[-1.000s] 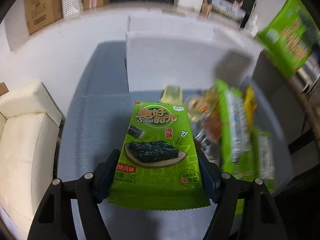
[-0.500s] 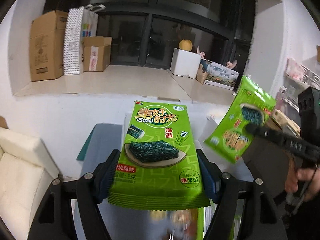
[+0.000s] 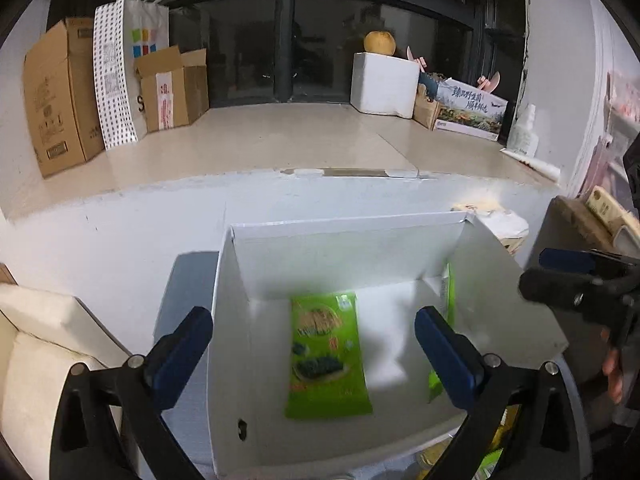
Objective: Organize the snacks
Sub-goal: 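Carry both seaweed packs into the white box and open both tools, then grasp the yellow sunflower pouch with the right tool while the left grasps a long snack bag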
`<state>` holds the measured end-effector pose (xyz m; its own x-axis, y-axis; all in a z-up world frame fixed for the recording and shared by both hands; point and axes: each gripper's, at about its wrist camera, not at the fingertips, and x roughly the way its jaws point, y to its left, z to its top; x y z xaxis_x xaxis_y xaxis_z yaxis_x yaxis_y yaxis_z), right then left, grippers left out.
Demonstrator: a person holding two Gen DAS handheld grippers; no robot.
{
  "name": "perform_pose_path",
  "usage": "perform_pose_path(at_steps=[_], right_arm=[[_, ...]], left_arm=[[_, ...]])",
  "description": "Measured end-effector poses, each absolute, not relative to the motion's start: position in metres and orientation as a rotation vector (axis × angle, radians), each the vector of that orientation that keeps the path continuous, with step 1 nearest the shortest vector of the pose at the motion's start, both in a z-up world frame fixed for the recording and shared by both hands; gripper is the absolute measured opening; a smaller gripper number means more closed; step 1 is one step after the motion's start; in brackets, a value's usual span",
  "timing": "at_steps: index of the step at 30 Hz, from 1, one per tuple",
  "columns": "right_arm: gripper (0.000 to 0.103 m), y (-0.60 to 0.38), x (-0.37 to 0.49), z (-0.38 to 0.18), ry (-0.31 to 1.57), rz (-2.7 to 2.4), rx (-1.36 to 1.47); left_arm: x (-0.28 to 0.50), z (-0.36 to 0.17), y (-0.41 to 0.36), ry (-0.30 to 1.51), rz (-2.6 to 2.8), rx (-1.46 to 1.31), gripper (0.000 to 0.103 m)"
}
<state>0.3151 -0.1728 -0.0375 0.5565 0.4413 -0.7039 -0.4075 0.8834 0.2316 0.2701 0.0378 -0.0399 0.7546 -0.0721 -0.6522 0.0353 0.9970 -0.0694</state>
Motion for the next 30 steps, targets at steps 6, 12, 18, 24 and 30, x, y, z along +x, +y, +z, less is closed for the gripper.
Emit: perform_pose_path(at_steps=[6,12,18,24,30], right_arm=[[0.103,-0.186,0.274,-0.016,0.773,0.494,0.089],[0.103,-0.223,0.211,-0.016,0.701,0.403,0.147],[0.103,-0.257,0.166,-0.085,0.854,0.33,0.254],[0.103,-0.263,0.169,-0.145,1.031,0.299,0.474],[0.103,-0.26,0.205,-0.166,1.091,0.212,0.676]], left_arm=[[0.23,-0.033,0.047,0.69,-0.068,-0.095,0.103],[0.152,-0.034,0.037,0.679,-0.128,-0.067,0.103],[0.087,-0.061,0.023,0.715,-0.177,-0.124,0.103],[0.071,-0.073,0.004,0.733,-0.202,-0.073,0.103],[0.069,-0.073,0.003,0.732,-0.228,-0.083,0.103]])
